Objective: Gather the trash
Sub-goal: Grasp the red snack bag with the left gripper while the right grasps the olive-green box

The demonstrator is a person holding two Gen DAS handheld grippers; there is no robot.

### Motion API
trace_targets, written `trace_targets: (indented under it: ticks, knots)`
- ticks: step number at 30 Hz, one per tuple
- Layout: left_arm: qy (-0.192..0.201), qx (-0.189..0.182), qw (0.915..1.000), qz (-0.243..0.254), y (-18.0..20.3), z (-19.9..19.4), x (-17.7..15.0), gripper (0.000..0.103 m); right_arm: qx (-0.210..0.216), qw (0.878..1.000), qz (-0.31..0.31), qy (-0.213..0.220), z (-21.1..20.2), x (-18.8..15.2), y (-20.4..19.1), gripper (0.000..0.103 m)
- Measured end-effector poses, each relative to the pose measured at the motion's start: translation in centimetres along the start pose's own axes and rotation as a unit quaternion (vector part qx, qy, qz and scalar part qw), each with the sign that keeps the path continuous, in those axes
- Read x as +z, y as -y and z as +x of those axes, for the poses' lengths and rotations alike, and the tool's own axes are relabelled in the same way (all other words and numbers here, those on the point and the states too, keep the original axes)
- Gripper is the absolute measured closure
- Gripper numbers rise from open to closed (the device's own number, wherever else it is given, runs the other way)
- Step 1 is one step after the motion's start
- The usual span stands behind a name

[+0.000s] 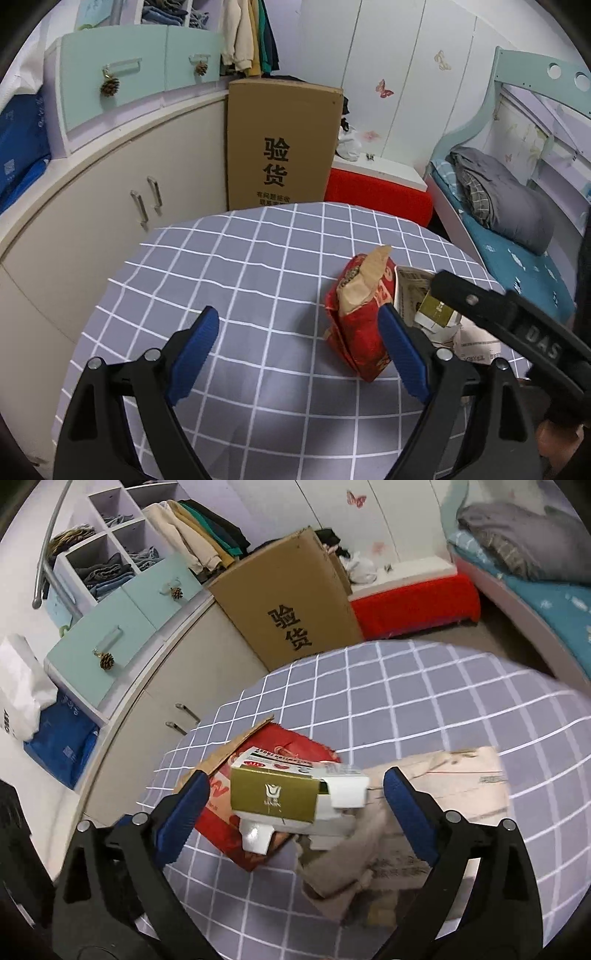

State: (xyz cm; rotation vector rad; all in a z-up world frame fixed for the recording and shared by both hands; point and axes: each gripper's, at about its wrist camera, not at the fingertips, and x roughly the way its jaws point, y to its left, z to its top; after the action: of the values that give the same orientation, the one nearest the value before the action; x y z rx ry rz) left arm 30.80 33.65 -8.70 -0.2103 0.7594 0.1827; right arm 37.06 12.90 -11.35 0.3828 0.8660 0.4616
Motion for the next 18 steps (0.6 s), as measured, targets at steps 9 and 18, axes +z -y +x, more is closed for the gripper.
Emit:
trace_targets:
  ticks: [9,18]
  knots:
    - [-0.027,-0.050,0.9982,0.021,2.3,2.9,0.6,0.021,0.045,0.999,0.016,-0.006,0.7,0.5,1.7,0.026]
    - [-0.003,-0.050,0.9987,0.009,3.2,0.9,0.7,0.077,0.074,0.997,0.012,0.031,-2.3,0.6,1.9,0.026]
